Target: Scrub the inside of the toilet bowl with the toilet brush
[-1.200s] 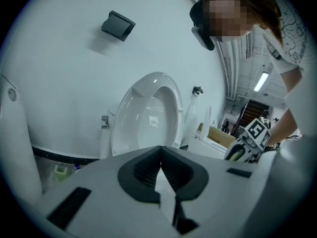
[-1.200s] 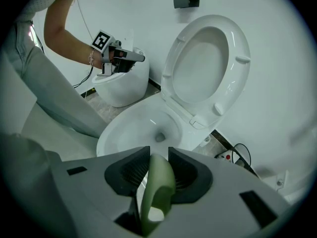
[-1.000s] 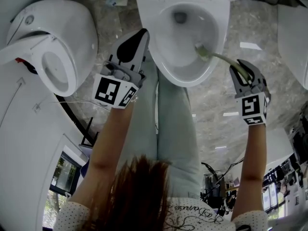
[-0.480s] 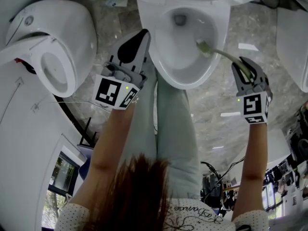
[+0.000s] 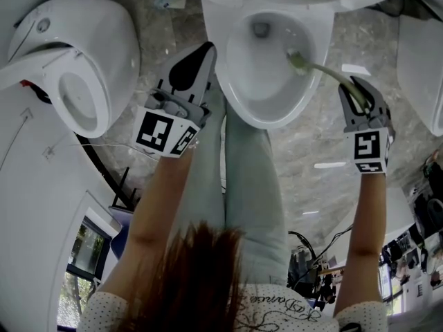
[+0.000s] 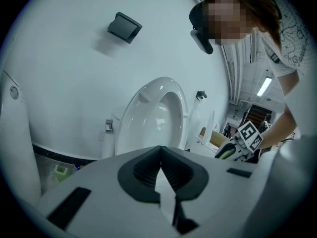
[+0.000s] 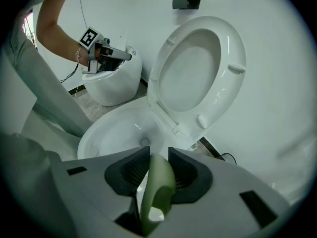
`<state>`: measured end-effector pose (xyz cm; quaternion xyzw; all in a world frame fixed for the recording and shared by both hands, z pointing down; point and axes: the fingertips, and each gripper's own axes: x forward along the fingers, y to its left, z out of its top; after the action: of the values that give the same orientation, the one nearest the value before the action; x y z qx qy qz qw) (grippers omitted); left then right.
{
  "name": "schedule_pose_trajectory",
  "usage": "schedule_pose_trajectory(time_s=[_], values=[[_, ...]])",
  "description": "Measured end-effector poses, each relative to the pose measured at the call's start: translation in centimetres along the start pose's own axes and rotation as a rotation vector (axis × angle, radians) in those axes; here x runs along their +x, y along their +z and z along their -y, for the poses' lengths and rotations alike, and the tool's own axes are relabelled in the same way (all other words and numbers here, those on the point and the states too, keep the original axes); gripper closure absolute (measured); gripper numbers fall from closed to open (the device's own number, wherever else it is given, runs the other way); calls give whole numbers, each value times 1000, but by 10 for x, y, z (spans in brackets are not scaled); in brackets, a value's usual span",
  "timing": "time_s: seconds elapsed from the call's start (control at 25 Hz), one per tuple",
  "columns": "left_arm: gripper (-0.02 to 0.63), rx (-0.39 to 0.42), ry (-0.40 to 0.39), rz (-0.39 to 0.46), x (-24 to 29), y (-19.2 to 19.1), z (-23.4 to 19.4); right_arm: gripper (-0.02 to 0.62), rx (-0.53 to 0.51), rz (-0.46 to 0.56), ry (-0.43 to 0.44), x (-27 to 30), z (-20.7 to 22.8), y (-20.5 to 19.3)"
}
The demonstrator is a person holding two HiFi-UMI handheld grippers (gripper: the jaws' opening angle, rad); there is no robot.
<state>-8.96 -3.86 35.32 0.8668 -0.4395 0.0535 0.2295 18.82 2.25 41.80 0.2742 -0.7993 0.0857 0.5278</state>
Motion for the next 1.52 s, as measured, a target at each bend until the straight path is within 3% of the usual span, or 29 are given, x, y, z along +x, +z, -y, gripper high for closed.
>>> schedule_pose_trajectory(time_s=[0.56,0.76,1.52], values=[[603,34,11,1,-3,8,-14,469,61,13,-79,7,20,12],[603,38,9,-5,-4,6,-13,469,125,27,-129,8,30,13],[603,33,18,2,-10,5,-11,469,258,129,-223,2,47,26]])
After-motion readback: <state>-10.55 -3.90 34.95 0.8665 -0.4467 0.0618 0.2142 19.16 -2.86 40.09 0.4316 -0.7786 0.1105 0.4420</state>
